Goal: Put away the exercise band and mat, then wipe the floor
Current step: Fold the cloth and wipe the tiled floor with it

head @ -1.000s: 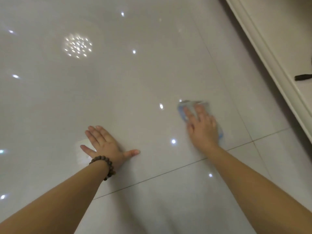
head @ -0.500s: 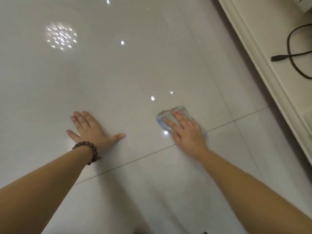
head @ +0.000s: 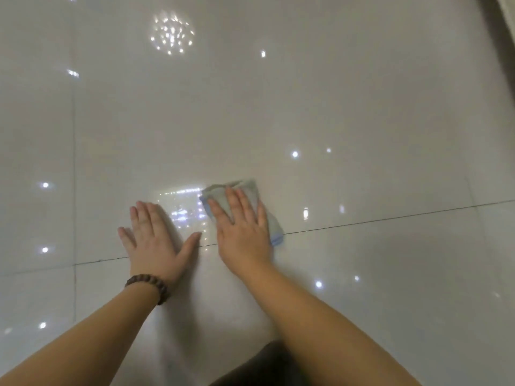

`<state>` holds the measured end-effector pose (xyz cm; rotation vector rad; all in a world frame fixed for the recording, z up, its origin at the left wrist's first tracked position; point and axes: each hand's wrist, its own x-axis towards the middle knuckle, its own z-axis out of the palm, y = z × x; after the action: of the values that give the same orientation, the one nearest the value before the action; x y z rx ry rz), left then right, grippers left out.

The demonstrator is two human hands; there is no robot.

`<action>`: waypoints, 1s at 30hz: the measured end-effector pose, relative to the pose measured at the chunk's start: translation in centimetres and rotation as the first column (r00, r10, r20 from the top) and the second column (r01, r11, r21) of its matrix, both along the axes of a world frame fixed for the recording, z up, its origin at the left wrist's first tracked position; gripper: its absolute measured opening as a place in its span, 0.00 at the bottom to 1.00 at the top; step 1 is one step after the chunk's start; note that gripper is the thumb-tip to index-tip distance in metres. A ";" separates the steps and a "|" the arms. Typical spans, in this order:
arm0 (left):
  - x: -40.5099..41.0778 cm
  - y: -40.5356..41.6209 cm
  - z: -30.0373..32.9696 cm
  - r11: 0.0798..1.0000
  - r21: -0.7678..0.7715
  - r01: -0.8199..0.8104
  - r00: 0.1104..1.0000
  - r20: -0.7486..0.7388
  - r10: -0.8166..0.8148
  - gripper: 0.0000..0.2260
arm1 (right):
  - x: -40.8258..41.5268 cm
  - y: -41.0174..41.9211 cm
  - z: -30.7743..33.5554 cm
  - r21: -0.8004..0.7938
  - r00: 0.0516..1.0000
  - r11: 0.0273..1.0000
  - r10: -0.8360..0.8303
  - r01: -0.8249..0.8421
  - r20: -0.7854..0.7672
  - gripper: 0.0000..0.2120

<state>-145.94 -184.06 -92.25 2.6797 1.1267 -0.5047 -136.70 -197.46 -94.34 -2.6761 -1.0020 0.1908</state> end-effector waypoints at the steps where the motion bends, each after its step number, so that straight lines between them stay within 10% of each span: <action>1: -0.9 0.5 0.0 0.999 0.006 -0.038 0.999 -0.003 0.038 0.50 | 0.3 1.1 0.2 -0.002 0.992 0.992 0.128 -0.128 0.000 0.28; 4: -2.7 2.2 0.2 0.989 0.011 -0.145 0.989 -0.016 0.146 0.49 | 4.6 -2.7 -0.4 -0.054 0.956 0.955 0.292 -0.290 0.032 0.25; 12: -7.0 6.0 0.2 0.945 -0.091 -0.315 0.941 0.097 0.323 0.54 | 9.1 -7.6 -0.3 -0.109 0.908 0.901 -0.413 0.419 0.078 0.26; 16: -9.5 7.7 -0.1 0.911 -0.054 -0.408 0.907 0.094 0.411 0.54 | -1.2 1.0 -0.4 -0.057 0.980 0.980 0.194 -0.191 0.053 0.28; 20: -12.3 8.7 0.1 0.837 -0.048 -0.545 0.838 0.012 0.546 0.59 | -3.9 11.7 -0.1 -0.013 0.648 0.649 0.761 -0.761 0.025 0.26; 22: -13.4 8.8 0.1 0.806 -0.087 -0.585 0.810 -0.017 0.586 0.61 | -1.4 18.5 0.0 -0.036 0.578 0.578 0.816 -0.815 0.000 0.24; 27: -14.4 9.2 -0.1 0.798 -0.167 -0.579 0.814 -0.080 0.575 0.65 | 5.0 31.7 0.3 -0.063 0.899 0.897 0.436 -0.437 -0.038 0.25; 30: -14.2 9.2 0.0 0.794 -0.190 -0.578 0.815 -0.094 0.571 0.67 | 0.5 30.6 0.4 -0.027 0.885 0.885 0.463 -0.465 -0.046 0.25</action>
<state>-160.19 -174.85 -92.26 2.0019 1.6986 -0.5128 -136.16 -166.90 -93.90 -2.4035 -1.6295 0.3563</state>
